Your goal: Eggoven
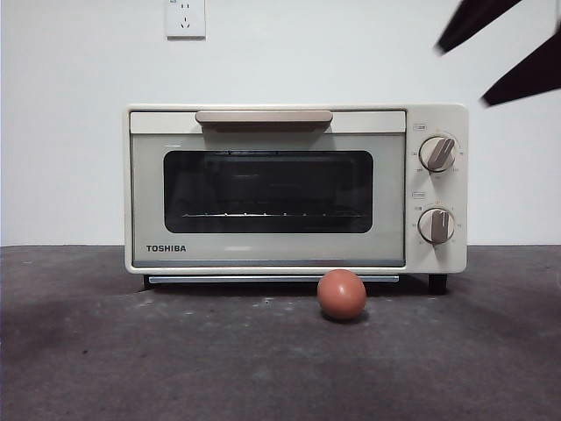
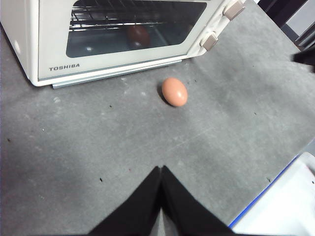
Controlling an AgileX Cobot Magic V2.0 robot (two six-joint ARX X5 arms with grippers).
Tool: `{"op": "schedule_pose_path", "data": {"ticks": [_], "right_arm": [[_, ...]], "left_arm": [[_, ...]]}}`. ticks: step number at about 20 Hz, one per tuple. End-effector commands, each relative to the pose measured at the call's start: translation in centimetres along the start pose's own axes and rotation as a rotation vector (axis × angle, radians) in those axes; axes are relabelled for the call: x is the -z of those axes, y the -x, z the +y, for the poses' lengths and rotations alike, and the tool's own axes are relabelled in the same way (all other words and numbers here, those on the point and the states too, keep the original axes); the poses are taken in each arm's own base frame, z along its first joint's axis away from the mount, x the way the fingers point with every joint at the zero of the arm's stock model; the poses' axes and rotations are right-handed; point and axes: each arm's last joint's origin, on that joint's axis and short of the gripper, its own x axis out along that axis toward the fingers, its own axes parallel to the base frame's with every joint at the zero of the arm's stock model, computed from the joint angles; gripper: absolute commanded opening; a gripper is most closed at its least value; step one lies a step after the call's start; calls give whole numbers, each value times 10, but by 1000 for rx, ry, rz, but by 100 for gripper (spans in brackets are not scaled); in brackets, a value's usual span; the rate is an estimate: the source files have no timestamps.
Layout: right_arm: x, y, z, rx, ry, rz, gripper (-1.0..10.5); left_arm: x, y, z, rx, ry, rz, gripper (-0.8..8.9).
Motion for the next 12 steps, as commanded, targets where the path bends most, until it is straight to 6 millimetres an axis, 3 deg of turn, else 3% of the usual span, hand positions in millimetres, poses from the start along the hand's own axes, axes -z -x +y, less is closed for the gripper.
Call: {"op": "schedule_pose_path", "data": {"ticks": [1, 8, 12], "right_arm": [[-7, -26, 7, 62, -32, 6, 335], [-5, -109, 12, 201, -38, 67, 335], [-14, -144, 8, 263, -35, 115, 335]], "left_arm": [[-6, 2, -2, 8, -23, -21, 7], [-6, 2, -2, 8, -22, -21, 7], [-5, 2, -2, 9, -22, -20, 7]]}}
